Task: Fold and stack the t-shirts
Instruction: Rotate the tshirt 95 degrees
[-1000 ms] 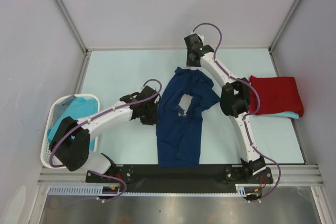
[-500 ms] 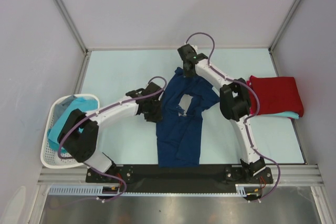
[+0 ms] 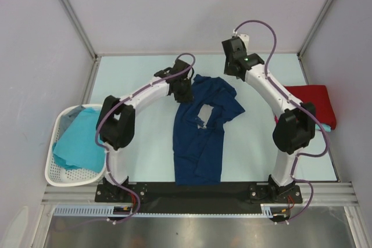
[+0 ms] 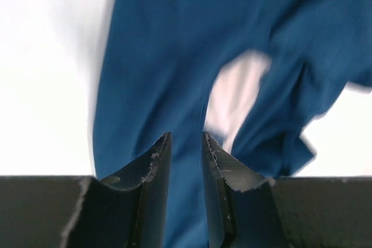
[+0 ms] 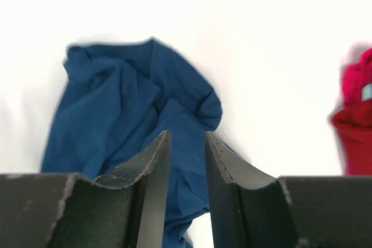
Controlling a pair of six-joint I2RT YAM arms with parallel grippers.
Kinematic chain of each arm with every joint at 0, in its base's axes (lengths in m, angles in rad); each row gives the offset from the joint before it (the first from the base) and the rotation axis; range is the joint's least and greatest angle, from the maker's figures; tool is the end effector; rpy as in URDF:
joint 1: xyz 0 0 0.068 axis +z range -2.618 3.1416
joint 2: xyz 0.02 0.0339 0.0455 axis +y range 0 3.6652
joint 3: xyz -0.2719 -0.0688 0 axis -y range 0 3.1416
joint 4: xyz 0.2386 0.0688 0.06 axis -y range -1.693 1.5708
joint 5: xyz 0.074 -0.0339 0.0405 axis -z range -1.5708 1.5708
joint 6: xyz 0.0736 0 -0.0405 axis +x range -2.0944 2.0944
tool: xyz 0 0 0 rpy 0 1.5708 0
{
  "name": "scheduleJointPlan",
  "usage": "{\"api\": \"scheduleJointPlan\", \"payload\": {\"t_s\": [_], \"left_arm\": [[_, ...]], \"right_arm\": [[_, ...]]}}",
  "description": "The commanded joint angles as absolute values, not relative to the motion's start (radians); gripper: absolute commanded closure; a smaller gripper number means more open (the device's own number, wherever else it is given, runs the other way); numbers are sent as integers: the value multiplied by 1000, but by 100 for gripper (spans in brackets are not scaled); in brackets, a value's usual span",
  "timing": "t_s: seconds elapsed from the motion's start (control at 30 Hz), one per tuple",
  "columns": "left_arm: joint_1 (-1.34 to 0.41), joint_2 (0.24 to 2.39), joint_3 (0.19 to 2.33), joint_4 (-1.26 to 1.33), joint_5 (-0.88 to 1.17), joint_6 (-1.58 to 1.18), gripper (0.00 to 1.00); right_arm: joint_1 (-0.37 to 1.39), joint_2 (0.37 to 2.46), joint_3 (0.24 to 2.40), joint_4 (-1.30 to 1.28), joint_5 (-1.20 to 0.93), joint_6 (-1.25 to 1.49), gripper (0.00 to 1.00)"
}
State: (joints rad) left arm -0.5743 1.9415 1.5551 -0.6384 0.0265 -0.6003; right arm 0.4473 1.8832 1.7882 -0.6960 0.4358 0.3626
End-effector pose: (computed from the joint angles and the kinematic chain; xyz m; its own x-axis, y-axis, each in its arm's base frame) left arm 0.3673 -0.2400 0.2065 -0.9054 -0.0868 -0.4157 0.0523 0.9486 -0.3120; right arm 0.4153 0.1648 0.3093 -0.6436 0.0479 -0.7639 0.1110 0.9933 -0.0312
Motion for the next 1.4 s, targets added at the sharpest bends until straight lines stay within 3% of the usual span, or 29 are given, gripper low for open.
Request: {"api": "scheduleJointPlan", "payload": {"t_s": [0.0, 0.17, 0.23, 0.9, 1.37], "left_arm": [[-537, 2139, 1838, -696, 55, -551, 67], [-528, 2368, 2277, -848, 74, -489, 67], [-525, 2434, 2357, -862, 68, -466, 66], [-462, 2603, 2447, -785, 170, -434, 60], [-476, 2519, 2375, -693, 193, -460, 57]], "right_arm": [[439, 1830, 1743, -693, 436, 394, 66], [489, 1769, 1663, -699, 454, 405, 66], [508, 1746, 1638, -689, 453, 400, 66], [548, 1632, 1491, -655, 445, 419, 68], [558, 1615, 1465, -663, 459, 419, 68]]}}
